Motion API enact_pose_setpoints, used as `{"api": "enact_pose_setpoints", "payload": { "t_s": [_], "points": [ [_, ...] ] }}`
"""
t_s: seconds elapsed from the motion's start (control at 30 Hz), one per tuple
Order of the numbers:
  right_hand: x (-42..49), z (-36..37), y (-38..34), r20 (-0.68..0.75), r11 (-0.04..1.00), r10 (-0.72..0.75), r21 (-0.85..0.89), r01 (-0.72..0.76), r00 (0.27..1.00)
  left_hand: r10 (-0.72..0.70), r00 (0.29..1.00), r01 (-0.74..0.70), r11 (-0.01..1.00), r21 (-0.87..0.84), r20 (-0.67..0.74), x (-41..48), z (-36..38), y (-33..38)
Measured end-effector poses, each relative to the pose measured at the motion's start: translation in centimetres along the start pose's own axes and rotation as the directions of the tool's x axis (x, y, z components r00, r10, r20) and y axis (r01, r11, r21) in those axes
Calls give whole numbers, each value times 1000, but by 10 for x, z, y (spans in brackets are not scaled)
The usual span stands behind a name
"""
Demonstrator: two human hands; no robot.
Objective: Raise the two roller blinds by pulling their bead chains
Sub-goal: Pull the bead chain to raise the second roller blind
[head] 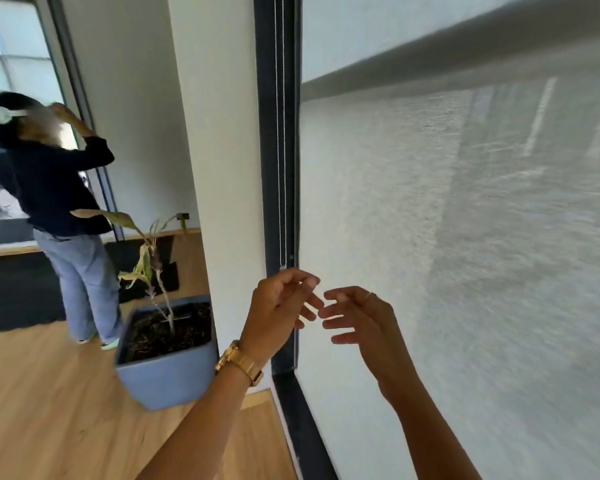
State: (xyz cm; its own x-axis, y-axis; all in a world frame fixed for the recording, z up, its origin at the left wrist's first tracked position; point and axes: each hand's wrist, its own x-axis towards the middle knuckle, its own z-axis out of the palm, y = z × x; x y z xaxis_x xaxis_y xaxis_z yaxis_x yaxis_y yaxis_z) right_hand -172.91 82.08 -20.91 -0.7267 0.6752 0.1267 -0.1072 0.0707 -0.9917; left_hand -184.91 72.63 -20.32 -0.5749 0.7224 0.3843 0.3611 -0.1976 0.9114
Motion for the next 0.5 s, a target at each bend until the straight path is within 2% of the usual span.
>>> {"api": "enact_pose_setpoints", "payload": {
  "t_s": [0.13,0.23,0.4,0.5],
  "points": [
    [95,37,5,-79,999,-50,17,51,996,11,998,-16,997,79,63,87,-52,-33],
    [166,67,6,-173,985,-170,-32,167,970,49,989,-76,978,193,141,158,-100,-55],
    [268,94,7,-228,974,-222,-95,205,948,81,989,-110,964,241,124,267,-151,-95],
    [332,104,6,-280,956,-289,-125,264,915,112,979,-158,944,288,172,331,-161,-121]
  ]
}}
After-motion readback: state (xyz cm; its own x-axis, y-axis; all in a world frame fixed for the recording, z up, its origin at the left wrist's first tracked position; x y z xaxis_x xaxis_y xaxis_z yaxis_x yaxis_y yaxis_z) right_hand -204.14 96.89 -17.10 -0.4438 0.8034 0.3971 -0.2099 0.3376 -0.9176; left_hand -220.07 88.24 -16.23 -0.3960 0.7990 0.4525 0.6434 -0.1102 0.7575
